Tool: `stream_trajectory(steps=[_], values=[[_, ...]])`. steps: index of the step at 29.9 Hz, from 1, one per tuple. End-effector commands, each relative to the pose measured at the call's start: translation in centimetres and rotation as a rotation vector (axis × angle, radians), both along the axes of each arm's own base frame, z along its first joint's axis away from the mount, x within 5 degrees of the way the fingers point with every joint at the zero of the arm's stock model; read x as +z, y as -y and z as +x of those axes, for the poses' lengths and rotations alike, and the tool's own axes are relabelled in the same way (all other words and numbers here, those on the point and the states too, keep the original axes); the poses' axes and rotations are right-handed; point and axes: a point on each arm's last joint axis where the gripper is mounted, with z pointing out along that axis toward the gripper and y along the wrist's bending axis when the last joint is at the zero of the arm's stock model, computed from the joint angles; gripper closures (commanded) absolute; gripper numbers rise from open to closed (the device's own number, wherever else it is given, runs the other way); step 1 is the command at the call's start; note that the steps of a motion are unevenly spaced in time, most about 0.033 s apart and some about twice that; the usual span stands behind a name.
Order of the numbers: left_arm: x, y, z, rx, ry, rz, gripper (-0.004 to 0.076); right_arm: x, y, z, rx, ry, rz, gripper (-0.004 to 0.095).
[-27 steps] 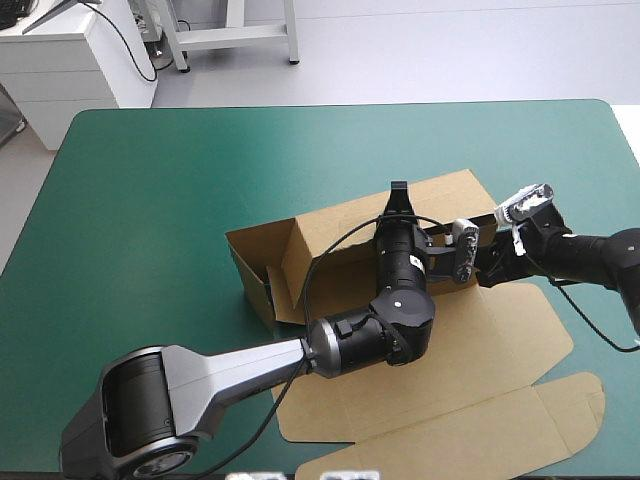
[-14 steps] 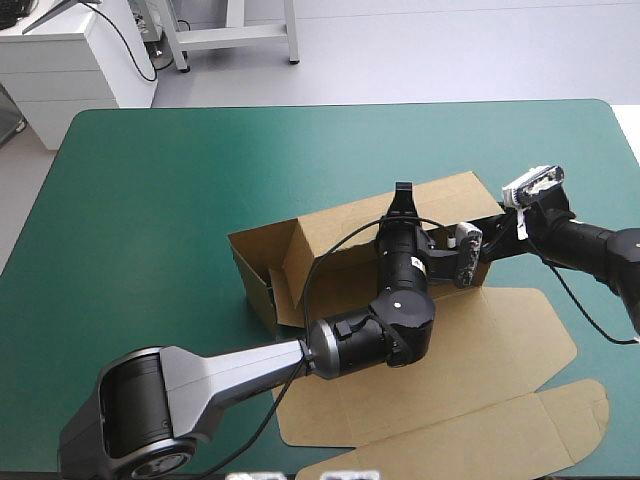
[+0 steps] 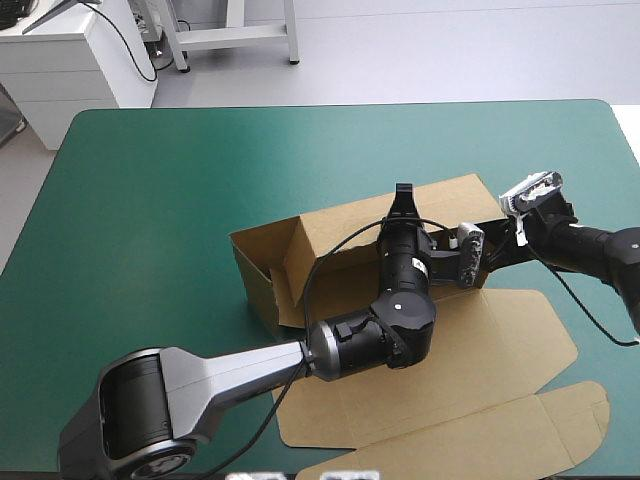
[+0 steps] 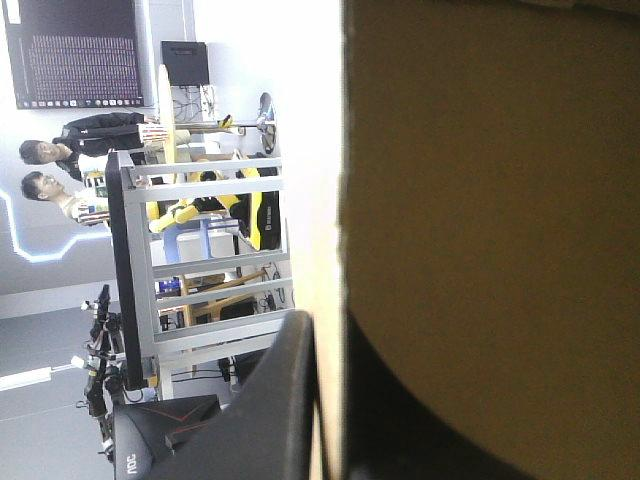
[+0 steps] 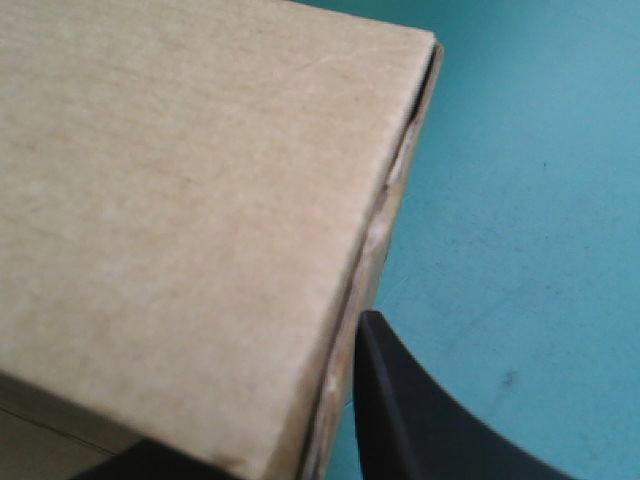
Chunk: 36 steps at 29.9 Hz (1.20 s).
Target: Fold the box
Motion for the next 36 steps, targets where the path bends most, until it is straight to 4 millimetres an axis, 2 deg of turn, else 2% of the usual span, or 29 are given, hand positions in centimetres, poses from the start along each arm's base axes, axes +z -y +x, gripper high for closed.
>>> stream_trajectory(steps=[1, 5, 18, 21, 26, 29, 36], values=[[3.5, -0.4, -0.8, -0.042, 0.038, -0.101, 0.0731, 0.8, -0.1, -0.4, -0.005, 0.023, 0.018, 0.0789], [3.5, -0.4, -0.8, -0.043, 0.038, -0.1, 0.0731, 0.1, 0.0, -0.6, -0.035, -0.002, 0.026, 0.0894], [3.5, -0.5, -0.7, -0.04, 0.046, -0.103, 0.0721, 0.1, 0.1, -0.5, -0.078, -0.029, 0.071, 0.0901], [3.5, -0.5, -0.7, -0.041, 0.047, -0.102, 0.0677, 0.0, 0.1, -0.5, -0.086, -0.036, 0.079, 0.0901], [3.5, -0.4, -0.7, -0.052, 0.047, -0.106, 0.0519, 0.0, 0.1, -0.5, -0.097, -0.041, 0.08, 0.0901], [3.7, -0.2, -0.7, -0.075, 0.064, -0.114, 0.0458, -0.1, -0.4, -0.4, -0.093, -0.04, 0.045, 0.0901], [4.9, 0.6, -1.7, -0.098, 0.17, -0.219, 0.0454, -0.4, -2.1, 0.2, -0.177, -0.025, -0.054, 0.0901]])
